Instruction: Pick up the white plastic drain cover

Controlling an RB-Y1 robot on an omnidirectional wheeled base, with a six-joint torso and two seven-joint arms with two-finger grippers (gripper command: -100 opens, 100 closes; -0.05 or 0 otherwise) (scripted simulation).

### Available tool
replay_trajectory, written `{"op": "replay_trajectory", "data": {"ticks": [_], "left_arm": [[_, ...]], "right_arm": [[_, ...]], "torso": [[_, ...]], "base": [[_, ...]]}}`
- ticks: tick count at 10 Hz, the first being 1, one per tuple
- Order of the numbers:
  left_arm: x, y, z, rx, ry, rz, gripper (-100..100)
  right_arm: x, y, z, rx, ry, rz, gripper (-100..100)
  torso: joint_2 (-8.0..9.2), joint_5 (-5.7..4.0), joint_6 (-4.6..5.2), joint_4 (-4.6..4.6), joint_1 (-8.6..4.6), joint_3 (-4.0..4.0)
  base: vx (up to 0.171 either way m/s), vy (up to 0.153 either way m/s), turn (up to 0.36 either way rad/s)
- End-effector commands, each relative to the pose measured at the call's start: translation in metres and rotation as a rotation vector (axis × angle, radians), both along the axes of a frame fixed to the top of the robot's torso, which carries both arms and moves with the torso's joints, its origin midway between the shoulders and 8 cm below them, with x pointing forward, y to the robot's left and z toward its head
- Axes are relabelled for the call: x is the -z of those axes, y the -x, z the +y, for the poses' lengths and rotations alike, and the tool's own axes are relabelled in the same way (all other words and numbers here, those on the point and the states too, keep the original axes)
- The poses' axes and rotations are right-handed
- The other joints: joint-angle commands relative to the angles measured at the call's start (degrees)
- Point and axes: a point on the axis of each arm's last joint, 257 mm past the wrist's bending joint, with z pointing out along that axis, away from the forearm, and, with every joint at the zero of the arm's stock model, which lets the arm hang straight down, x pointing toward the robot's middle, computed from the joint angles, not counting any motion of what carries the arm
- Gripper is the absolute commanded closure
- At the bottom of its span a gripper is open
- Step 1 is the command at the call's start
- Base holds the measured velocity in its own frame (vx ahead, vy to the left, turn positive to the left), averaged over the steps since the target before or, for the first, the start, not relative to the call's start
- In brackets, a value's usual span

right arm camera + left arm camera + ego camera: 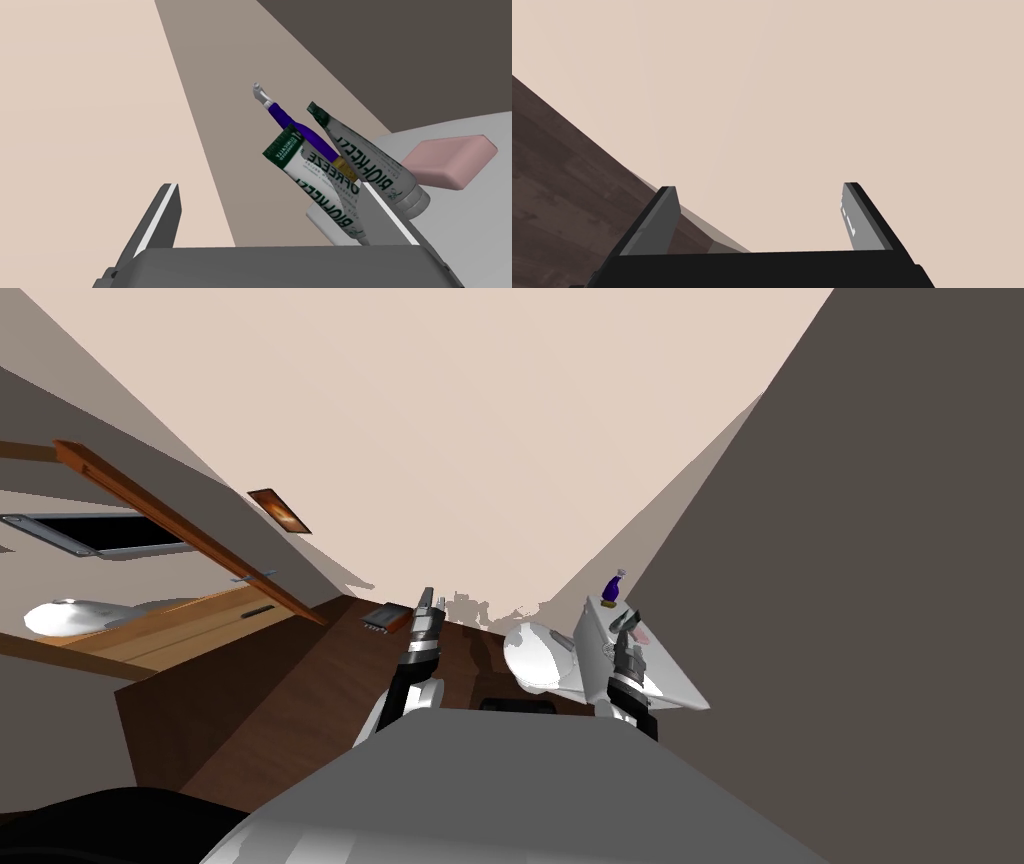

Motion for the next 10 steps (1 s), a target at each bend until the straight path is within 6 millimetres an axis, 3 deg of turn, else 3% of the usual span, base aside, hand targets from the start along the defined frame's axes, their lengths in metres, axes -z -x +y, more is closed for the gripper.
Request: {"op": "replay_trajectory", "data": {"ticks": [1, 10], "left_arm": [[0.000, 0.000, 0.000, 0.000, 0.000, 0.000, 0], [0.000, 0.000, 0.000, 0.000, 0.000, 0.000, 0]], "right_arm": [[0.008, 0.005, -0.003, 0.001, -0.034, -0.003, -100], [0.058, 0.037, -0.013, 0.023, -0.242, -0.028, -100]], "torso": [[0.00, 0.00, 0.00, 0.00, 0.00, 0.00], [-0.01, 0.04, 0.00, 0.00, 0.18, 0.00]], "base": [[0.008, 0.029, 0.043], [-0.004, 0.052, 0.008]]}}
